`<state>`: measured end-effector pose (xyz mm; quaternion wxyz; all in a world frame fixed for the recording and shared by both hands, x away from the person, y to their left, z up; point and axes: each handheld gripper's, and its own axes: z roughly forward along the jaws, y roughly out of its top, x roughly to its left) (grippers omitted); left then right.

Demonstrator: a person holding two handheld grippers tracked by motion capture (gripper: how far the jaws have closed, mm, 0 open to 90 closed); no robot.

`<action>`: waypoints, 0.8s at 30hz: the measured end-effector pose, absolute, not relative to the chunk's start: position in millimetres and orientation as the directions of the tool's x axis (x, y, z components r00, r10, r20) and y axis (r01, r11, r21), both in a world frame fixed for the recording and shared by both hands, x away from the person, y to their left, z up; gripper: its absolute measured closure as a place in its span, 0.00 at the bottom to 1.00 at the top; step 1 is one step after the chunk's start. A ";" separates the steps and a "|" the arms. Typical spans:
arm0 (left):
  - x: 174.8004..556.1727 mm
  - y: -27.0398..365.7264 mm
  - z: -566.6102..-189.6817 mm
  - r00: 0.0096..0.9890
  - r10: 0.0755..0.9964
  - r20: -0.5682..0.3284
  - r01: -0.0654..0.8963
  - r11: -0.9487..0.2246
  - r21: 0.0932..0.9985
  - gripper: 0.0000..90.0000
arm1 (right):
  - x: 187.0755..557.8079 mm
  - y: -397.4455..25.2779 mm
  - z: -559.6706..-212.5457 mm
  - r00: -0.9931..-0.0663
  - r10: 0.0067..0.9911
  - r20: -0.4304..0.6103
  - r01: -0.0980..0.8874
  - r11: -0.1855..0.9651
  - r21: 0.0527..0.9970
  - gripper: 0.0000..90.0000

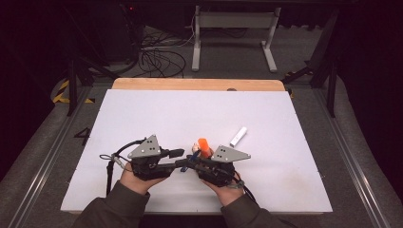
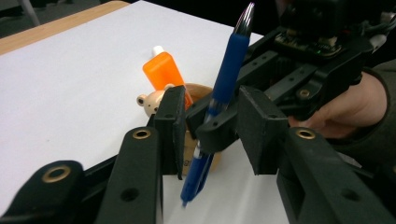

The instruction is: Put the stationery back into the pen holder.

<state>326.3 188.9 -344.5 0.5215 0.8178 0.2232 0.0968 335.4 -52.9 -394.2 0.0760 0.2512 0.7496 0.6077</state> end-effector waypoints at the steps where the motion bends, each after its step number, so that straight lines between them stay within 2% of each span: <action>1: 326.6 189.9 -344.5 0.881 0.467 -0.071 0.261 -0.356 0.897 0.68 | 335.7 -54.4 -393.1 -0.864 0.469 0.184 0.277 0.135 0.951 0.88; 8: 328.5 195.8 -347.2 0.858 0.511 -0.056 0.277 -0.367 0.888 0.57 | 337.0 -66.3 -384.5 -0.849 0.502 0.163 0.251 0.113 0.961 0.88; 24: 335.6 205.3 -359.9 0.841 0.540 -0.034 0.267 -0.359 0.894 0.49 | 340.0 -88.7 -369.8 -0.828 0.547 0.125 0.204 0.085 0.975 0.88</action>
